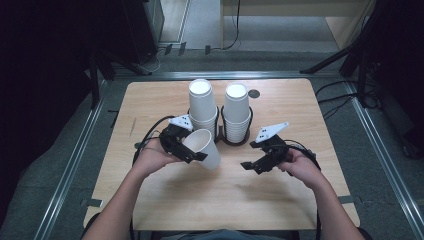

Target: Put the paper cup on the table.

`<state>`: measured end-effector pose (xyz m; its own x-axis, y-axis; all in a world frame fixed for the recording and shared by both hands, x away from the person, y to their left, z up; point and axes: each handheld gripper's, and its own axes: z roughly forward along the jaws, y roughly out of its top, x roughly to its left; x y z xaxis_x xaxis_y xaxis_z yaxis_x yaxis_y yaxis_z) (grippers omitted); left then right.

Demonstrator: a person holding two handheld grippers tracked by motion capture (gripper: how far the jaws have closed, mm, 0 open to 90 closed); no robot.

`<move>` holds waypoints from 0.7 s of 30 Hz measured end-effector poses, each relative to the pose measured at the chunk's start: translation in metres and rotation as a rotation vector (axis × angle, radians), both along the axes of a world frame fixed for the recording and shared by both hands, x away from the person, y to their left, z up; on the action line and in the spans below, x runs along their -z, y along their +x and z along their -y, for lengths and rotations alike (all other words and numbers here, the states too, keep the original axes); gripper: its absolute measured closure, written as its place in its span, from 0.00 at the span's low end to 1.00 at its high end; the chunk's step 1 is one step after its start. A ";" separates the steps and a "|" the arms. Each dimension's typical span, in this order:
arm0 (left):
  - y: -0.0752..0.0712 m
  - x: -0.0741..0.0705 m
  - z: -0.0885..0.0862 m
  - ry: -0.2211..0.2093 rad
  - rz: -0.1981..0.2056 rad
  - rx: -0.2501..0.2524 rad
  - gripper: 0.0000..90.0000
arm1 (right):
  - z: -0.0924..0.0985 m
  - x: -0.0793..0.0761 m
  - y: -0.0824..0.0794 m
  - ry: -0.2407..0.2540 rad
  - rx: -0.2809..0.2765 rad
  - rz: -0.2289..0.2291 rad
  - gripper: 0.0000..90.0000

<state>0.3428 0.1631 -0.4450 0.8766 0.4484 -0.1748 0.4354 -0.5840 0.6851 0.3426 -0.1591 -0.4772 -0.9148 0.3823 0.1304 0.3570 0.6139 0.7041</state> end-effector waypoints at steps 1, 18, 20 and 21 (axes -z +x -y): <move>0.000 0.000 -0.003 -0.003 -0.001 -0.005 0.14 | -0.001 0.000 0.001 -0.004 -0.003 -0.003 0.16; 0.009 0.004 -0.038 0.002 -0.012 -0.093 0.14 | 0.003 0.000 0.019 -0.014 0.038 0.017 0.18; 0.012 0.005 -0.042 -0.002 -0.013 -0.103 0.14 | 0.004 0.002 0.020 -0.022 0.045 0.010 0.18; 0.013 0.005 -0.044 0.000 -0.013 -0.107 0.14 | 0.004 0.003 0.021 -0.026 0.049 0.007 0.18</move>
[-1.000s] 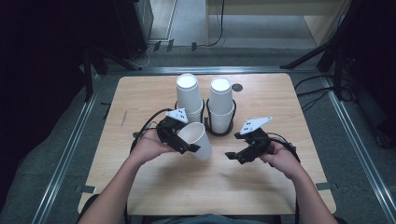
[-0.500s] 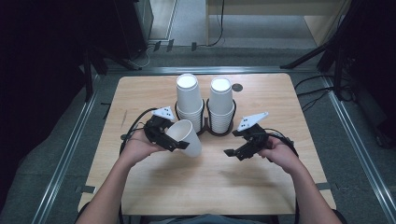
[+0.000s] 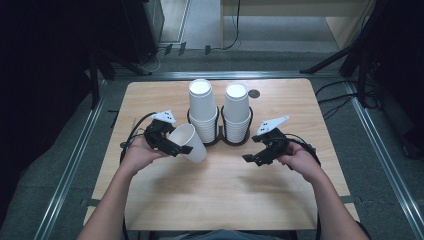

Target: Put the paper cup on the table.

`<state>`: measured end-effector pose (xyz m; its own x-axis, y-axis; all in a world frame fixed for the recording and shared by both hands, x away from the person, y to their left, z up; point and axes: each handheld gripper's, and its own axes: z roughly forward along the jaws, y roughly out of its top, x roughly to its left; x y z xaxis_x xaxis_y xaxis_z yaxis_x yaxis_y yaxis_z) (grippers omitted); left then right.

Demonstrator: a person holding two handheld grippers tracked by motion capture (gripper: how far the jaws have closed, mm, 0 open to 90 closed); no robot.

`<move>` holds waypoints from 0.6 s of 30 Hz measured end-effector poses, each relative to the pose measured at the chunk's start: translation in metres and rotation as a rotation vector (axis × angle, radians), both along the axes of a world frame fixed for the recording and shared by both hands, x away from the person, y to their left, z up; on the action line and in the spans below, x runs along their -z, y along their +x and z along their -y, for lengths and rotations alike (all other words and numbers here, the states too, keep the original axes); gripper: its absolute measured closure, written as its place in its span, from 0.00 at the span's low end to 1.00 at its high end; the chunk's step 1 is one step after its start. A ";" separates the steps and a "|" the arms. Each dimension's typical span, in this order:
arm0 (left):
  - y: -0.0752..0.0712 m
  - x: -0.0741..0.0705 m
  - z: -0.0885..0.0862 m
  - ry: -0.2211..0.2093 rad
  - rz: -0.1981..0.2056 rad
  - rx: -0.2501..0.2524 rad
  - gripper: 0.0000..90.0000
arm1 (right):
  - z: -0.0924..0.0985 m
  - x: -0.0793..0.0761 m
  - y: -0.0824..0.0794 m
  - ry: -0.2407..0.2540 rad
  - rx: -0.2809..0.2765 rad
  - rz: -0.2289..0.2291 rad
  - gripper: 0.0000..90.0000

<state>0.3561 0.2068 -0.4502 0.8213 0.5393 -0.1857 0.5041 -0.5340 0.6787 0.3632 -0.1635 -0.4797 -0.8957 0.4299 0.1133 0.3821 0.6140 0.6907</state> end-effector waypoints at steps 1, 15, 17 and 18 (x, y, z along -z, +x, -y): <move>0.001 0.000 -0.002 0.005 -0.003 -0.007 0.14 | 0.000 0.001 0.001 -0.002 -0.002 0.000 0.18; 0.012 -0.007 -0.035 0.066 0.018 -0.089 0.14 | -0.002 0.011 -0.004 -0.038 -0.005 -0.020 0.18; 0.015 -0.007 -0.041 0.065 0.018 -0.112 0.14 | -0.001 0.011 -0.005 -0.041 -0.001 -0.018 0.18; 0.016 -0.007 -0.044 0.068 0.013 -0.121 0.14 | 0.000 0.011 -0.006 -0.038 -0.001 -0.017 0.18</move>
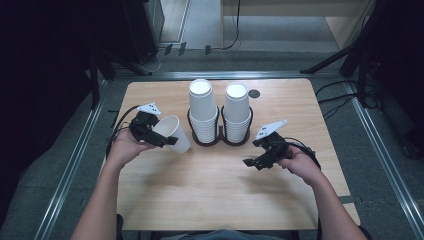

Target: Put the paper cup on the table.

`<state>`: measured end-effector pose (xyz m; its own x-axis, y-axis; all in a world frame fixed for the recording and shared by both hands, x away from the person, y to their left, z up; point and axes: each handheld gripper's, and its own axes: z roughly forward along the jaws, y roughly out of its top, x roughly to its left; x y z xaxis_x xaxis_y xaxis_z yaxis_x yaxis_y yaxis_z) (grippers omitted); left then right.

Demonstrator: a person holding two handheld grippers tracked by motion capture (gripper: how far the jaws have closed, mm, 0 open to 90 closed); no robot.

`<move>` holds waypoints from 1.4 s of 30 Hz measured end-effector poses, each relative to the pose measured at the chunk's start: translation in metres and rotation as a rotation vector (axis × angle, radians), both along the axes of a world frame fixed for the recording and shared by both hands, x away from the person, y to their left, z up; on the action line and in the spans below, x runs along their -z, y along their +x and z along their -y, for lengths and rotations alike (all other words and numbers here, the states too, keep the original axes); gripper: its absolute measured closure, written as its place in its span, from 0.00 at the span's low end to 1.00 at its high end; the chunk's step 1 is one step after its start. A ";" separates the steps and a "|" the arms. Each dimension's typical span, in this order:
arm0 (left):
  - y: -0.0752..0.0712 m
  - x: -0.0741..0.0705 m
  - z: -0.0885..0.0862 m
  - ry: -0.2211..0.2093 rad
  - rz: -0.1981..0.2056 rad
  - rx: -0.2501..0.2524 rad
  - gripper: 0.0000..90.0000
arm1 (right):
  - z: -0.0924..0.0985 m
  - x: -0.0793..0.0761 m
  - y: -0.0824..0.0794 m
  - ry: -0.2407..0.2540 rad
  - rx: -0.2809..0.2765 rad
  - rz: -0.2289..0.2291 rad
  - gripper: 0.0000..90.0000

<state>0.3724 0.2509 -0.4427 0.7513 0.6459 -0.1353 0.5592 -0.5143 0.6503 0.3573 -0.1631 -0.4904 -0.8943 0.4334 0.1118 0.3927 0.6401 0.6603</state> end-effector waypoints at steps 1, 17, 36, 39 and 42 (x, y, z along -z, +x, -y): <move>0.001 0.000 -0.003 0.002 0.001 -0.007 0.14 | 0.001 0.000 -0.001 0.001 0.001 -0.001 0.18; 0.026 0.007 -0.032 0.120 -0.048 -0.105 0.13 | 0.014 0.004 -0.010 -0.016 0.044 0.003 0.18; 0.043 0.013 -0.044 0.231 -0.041 -0.214 0.12 | 0.027 0.006 -0.017 -0.020 0.082 0.000 0.18; 0.043 0.015 -0.042 0.242 -0.050 -0.202 0.12 | 0.027 0.006 -0.017 -0.017 0.080 -0.001 0.18; 0.044 0.016 -0.039 0.250 -0.046 -0.196 0.11 | 0.026 0.007 -0.017 -0.025 0.079 -0.001 0.18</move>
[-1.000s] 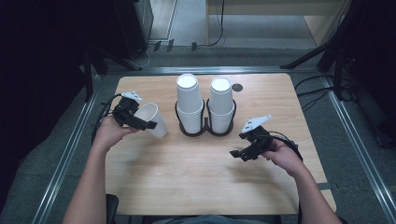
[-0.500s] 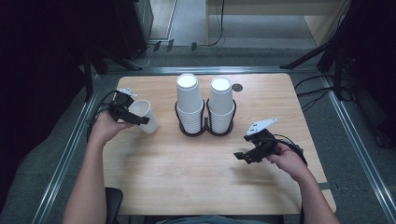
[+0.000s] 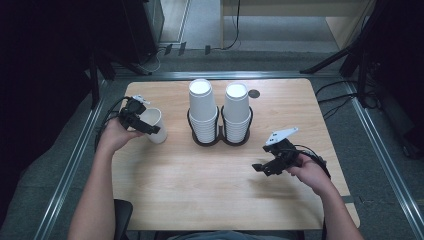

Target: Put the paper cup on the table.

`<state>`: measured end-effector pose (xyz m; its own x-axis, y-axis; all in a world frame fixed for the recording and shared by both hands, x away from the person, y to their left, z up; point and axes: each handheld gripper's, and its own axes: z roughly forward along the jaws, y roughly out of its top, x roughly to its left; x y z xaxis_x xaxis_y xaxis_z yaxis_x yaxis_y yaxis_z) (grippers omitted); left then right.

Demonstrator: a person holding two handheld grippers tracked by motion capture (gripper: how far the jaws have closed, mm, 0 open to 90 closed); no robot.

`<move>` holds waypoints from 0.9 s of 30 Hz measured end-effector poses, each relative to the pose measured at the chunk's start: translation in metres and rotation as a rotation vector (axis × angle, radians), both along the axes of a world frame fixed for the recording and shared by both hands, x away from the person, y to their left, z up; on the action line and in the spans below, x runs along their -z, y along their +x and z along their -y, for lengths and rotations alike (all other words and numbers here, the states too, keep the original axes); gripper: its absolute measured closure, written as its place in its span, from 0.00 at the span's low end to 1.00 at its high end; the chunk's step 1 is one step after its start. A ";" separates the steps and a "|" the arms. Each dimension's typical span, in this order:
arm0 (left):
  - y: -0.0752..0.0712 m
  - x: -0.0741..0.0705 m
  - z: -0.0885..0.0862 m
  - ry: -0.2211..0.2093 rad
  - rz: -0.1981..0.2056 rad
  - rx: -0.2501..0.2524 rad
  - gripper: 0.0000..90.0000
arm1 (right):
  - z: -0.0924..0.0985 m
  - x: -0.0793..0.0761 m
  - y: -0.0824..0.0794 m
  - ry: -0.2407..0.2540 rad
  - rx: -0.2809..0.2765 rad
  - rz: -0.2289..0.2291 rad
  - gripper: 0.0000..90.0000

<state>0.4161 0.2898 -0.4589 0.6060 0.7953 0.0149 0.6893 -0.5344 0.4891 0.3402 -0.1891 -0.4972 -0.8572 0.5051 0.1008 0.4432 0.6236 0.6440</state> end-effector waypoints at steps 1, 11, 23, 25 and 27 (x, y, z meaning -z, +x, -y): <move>0.000 0.000 0.001 0.006 0.000 0.004 0.11 | 0.000 0.000 0.000 0.002 -0.001 -0.001 0.18; 0.000 0.001 0.006 0.007 0.003 -0.007 0.07 | 0.000 -0.001 0.000 0.007 -0.002 0.001 0.18; 0.000 -0.002 0.003 -0.056 -0.007 -0.024 0.00 | 0.000 0.001 0.000 -0.013 0.002 0.004 0.18; 0.000 -0.004 0.003 -0.057 -0.003 -0.024 0.00 | 0.000 0.001 0.000 -0.012 0.000 0.003 0.18; -0.002 -0.008 0.004 -0.045 0.006 -0.031 0.00 | 0.000 0.001 0.000 -0.013 -0.002 0.005 0.18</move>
<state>0.4140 0.2861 -0.4514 0.5811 0.8137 -0.0181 0.7024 -0.4901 0.5162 0.3402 -0.1893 -0.4978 -0.8586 0.5047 0.0897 0.4387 0.6329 0.6379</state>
